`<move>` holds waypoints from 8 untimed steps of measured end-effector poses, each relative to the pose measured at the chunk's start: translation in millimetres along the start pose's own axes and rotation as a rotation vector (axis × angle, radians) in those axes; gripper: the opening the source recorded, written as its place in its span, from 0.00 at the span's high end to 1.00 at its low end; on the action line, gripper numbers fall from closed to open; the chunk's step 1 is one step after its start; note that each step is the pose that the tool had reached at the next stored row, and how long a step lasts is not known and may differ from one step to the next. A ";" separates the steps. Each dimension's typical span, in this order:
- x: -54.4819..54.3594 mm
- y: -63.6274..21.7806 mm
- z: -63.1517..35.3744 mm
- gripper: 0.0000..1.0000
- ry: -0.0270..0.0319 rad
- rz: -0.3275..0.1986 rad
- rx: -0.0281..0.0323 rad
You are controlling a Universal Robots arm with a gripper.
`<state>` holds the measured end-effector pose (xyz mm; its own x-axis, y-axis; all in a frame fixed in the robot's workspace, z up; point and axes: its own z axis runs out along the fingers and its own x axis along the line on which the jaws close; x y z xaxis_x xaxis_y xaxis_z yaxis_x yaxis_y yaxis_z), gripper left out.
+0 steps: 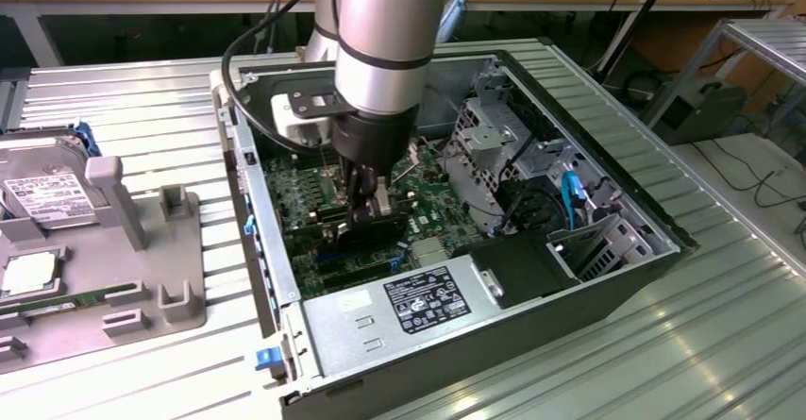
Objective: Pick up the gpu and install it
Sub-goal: 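Press down on the gpu until it lock into place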
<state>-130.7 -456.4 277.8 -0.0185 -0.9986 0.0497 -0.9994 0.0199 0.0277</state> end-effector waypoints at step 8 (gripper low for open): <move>0.2 10.9 0.3 0.89 -0.0001 0.000 0.0000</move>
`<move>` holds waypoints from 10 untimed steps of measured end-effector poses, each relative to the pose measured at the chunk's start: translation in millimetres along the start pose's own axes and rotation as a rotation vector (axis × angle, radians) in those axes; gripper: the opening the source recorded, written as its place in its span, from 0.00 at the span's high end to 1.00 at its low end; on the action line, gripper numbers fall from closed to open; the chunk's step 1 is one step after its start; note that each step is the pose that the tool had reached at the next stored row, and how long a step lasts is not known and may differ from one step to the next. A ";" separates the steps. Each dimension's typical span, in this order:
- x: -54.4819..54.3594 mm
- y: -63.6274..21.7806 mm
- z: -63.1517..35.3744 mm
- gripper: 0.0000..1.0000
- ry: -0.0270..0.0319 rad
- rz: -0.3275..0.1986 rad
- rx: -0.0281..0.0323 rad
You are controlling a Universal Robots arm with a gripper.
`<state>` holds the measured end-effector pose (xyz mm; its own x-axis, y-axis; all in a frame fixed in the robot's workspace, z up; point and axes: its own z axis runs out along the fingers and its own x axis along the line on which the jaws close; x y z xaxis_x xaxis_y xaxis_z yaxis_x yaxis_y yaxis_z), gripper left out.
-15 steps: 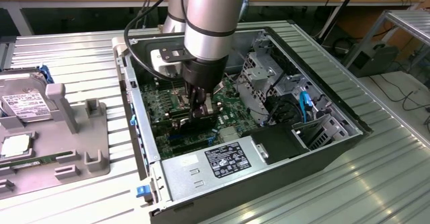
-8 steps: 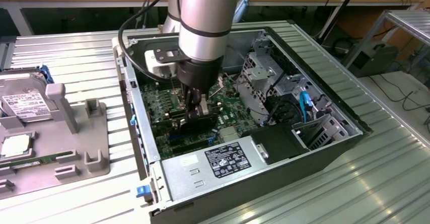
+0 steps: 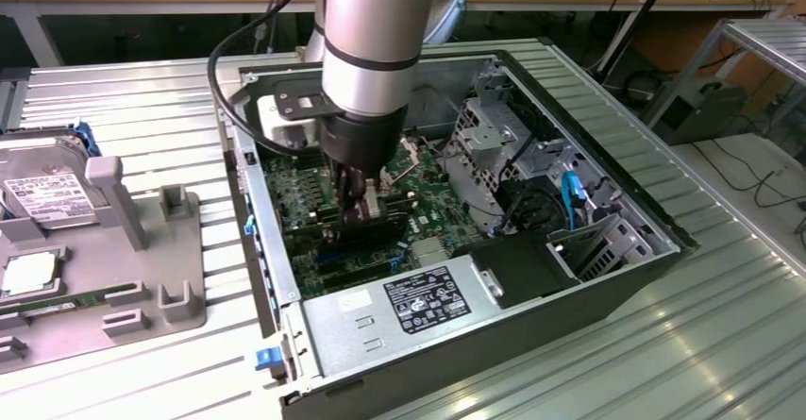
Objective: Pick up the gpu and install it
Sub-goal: 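Press down on the gpu until it lock into place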
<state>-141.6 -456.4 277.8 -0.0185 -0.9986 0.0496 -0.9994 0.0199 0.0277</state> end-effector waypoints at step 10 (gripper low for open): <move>0.2 11.5 0.4 0.89 -0.0001 0.000 0.0000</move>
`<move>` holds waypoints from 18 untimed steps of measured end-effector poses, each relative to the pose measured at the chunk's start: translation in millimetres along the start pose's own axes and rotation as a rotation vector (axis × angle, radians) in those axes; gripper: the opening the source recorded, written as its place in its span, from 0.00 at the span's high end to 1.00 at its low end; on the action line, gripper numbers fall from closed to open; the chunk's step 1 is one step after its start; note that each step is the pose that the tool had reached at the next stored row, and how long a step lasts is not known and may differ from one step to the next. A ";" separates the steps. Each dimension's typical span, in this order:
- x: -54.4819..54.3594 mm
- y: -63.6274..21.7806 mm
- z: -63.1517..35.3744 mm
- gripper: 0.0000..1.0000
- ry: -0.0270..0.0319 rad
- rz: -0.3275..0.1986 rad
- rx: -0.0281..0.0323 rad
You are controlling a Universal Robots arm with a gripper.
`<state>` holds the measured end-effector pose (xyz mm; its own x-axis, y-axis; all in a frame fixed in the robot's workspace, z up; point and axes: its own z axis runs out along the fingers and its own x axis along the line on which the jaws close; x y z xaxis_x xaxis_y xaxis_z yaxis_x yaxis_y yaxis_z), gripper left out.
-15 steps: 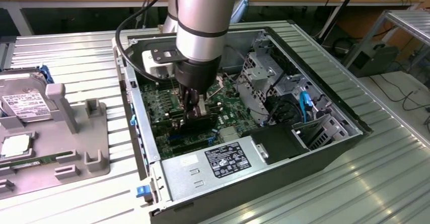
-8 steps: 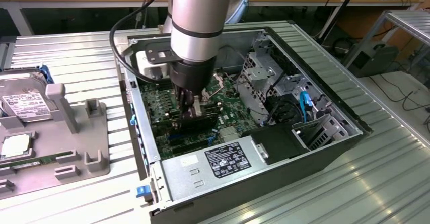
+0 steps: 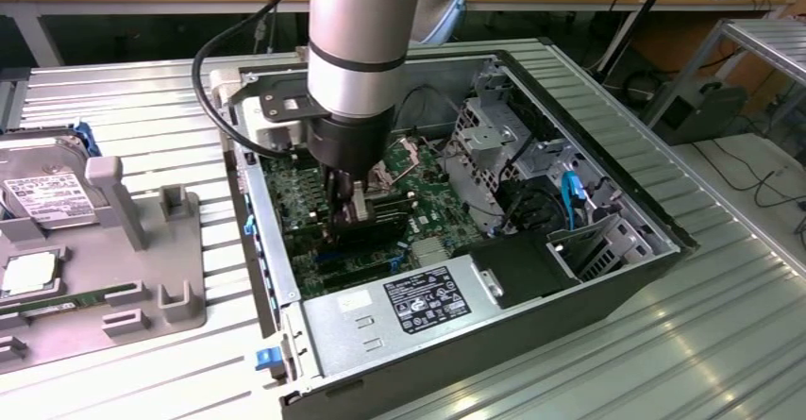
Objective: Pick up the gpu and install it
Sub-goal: 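Press down on the gpu until it lock into place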
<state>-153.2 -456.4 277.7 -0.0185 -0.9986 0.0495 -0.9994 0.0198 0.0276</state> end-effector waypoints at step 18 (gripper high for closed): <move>0.4 26.3 -2.8 0.89 0.0001 0.000 -0.0003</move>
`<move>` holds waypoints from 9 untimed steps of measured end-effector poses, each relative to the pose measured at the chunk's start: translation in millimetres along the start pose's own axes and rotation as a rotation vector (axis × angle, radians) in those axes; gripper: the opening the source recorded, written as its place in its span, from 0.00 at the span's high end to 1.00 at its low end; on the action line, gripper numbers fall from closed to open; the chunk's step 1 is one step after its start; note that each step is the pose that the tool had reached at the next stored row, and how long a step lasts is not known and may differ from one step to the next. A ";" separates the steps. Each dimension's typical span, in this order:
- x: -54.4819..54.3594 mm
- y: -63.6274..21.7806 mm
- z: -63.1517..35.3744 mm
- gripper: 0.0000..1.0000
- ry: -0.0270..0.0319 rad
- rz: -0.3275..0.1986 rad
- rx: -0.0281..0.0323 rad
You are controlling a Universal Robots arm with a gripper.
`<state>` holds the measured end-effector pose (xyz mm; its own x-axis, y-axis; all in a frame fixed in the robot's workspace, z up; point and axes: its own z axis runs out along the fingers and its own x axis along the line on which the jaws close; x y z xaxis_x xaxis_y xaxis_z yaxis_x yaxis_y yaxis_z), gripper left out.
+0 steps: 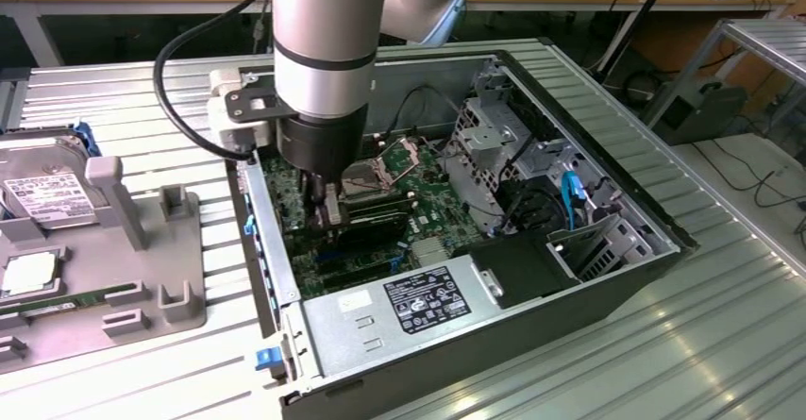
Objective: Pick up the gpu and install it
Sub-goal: 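Press down on the gpu until it lock into place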
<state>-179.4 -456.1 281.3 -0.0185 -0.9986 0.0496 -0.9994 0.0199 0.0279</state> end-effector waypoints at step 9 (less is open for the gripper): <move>-4.2 6.2 -3.9 0.89 0.0000 0.000 0.0000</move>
<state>-185.4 -451.6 285.1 -0.0184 -0.9986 0.0496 -0.9994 0.0198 0.0279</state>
